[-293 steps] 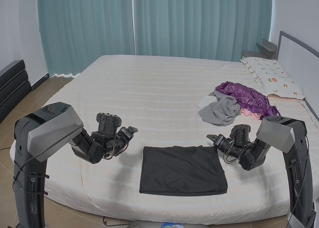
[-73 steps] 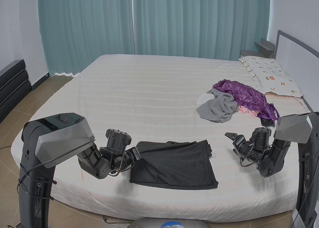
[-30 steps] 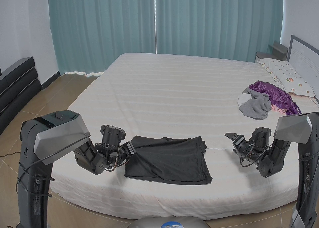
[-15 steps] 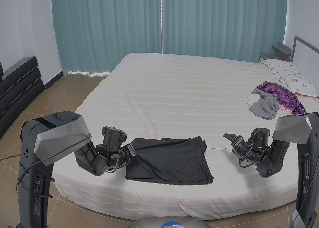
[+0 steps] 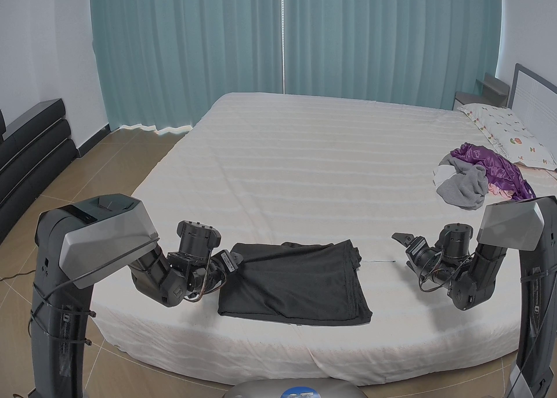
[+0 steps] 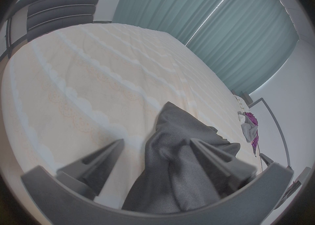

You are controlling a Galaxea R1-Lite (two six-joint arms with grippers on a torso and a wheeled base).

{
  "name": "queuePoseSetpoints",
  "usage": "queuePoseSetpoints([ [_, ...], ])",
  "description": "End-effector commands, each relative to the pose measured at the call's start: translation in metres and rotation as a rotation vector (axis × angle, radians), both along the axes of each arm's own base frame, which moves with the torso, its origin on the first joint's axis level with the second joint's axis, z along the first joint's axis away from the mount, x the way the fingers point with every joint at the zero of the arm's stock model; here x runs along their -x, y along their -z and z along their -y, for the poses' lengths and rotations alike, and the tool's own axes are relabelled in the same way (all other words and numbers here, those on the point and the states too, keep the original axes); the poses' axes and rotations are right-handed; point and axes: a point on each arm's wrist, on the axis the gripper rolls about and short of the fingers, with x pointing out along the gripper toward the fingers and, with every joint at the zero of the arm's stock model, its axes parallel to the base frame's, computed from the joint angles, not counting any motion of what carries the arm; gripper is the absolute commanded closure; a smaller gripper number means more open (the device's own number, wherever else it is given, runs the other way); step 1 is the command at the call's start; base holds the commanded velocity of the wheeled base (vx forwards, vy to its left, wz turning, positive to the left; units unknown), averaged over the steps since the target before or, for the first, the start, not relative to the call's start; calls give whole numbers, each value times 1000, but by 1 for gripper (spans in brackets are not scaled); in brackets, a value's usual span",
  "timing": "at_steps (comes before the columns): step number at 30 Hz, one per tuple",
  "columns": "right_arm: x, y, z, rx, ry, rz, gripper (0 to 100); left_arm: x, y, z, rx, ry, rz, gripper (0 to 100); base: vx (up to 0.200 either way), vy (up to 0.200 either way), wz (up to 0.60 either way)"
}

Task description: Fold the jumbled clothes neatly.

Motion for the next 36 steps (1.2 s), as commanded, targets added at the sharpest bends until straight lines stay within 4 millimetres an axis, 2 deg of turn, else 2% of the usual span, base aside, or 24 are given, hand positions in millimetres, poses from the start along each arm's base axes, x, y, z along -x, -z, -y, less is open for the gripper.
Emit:
queuePoseSetpoints([
  [1, 0, 0, 0, 0, -1, -1, 0, 0, -1, 0, 3, -1, 2, 0, 0, 0, 0],
  [7, 0, -1, 0, -1, -2, 2, 0, -3, -6, -4, 26, -24, 14, 0, 0, 0, 0],
  [16, 0, -5, 4, -5, 5, 11, 0, -11, -32, -26, 91, -94, 60, 0, 0, 0, 0],
  [17, 0, -11, 5, 1, 18, 24, 0, -11, -43, -30, 98, -105, 84, 0, 0, 0, 0],
  [19, 3, -20, 7, 0, 26, 39, 0, -10, -49, -33, 99, -109, 97, 0, 0, 0, 0],
  [21, 9, -37, 14, -1, 45, 67, 0, -5, -59, -35, 91, -113, 123, 0, 0, 0, 0],
  [24, 24, -66, 23, 22, 63, 120, 0, 2, -93, -47, 118, -132, 207, 0, 0, 0, 0],
  [26, 33, -78, 26, 43, 67, 152, 0, 9, -108, -52, 130, -134, 234, 0, 0, 0, 0],
  [27, 45, -94, 29, 79, 74, 208, 0, 17, -126, -55, 142, -137, 272, 0, 0, 0, 0],
  [29, 56, -109, 31, 112, 84, 276, 0, 24, -141, -59, 142, -141, 305, 0, 0, 0, 0],
  [31, 79, -134, 32, 153, 88, 381, 0, 42, -165, -64, 113, -124, 371, 0, 0, 0, 0],
  [32, 79, -134, 32, 153, 88, 381, 0, 42, -165, -64, 113, -124, 371, 0, 0, 0, 0],
  [33, 98, -153, 33, 218, 76, 459, 0, 59, -183, -68, 87, -113, 433, 0, 0, 0, 0],
  [34, 106, -160, 33, 259, 71, 491, 0, 68, -190, -70, 82, -110, 464, 0, 0, 0, 0],
  [35, 106, -160, 33, 259, 71, 491, 0, 68, -190, -70, 82, -110, 464, 0, 0, 0, 0],
  [36, 127, -174, 34, 338, 63, 547, 0, 88, -202, -74, 64, -116, 525, 0, 0, 0, 0],
])
